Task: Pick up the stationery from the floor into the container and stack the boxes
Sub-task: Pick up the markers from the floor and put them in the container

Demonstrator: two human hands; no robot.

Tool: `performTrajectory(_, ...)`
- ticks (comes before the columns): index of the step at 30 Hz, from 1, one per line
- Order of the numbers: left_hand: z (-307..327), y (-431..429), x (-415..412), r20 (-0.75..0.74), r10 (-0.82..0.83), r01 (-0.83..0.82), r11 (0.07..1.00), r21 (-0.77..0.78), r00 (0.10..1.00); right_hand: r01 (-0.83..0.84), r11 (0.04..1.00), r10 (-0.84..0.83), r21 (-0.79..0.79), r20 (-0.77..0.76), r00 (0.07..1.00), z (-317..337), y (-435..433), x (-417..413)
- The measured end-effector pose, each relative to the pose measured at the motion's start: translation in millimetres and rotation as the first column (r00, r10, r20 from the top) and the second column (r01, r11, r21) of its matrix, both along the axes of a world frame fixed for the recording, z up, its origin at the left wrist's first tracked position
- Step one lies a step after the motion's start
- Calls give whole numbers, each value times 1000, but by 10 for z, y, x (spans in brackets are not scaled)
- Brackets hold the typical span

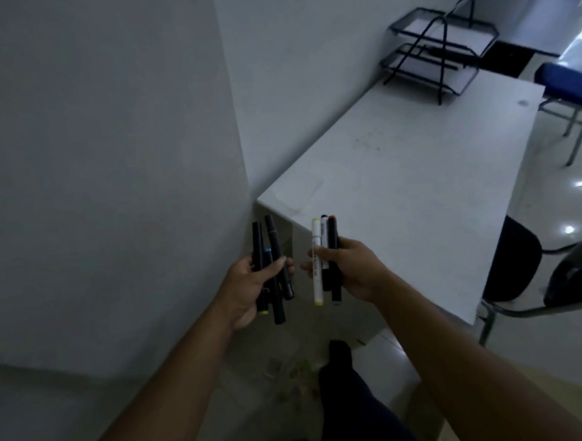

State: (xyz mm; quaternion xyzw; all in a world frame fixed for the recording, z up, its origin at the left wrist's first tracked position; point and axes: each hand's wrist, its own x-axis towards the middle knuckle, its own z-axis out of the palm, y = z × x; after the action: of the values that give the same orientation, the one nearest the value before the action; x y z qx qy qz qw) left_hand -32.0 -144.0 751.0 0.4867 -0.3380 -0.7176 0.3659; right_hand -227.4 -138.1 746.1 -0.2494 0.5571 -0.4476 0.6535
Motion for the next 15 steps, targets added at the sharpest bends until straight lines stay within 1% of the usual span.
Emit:
performTrajectory(3,-3,-283,-143,18,22,-21,1000,-6,1000,3,1000,-3,6,6,1000,-43,-320,-130)
performTrajectory(7,-38,-757,-374,25,109,-110,994,13,994,-7,996,9,87,-24,1000,-180,-952,-400)
performTrajectory(12,-74,-1284,-644,114,184,-189,982,32,976,-51,980,52,194,-1,999,-305,-1711,-691)
performTrajectory(14,-117,-1483,-755,154,225,-236,970,58,962,-87,975,98,207,-42,994,-342,-2021,-795)
performTrajectory(15,-121,-1535,-796,162,231,-245,967,66,959,-122,977,141,176,-97,985,-350,-2123,-828)
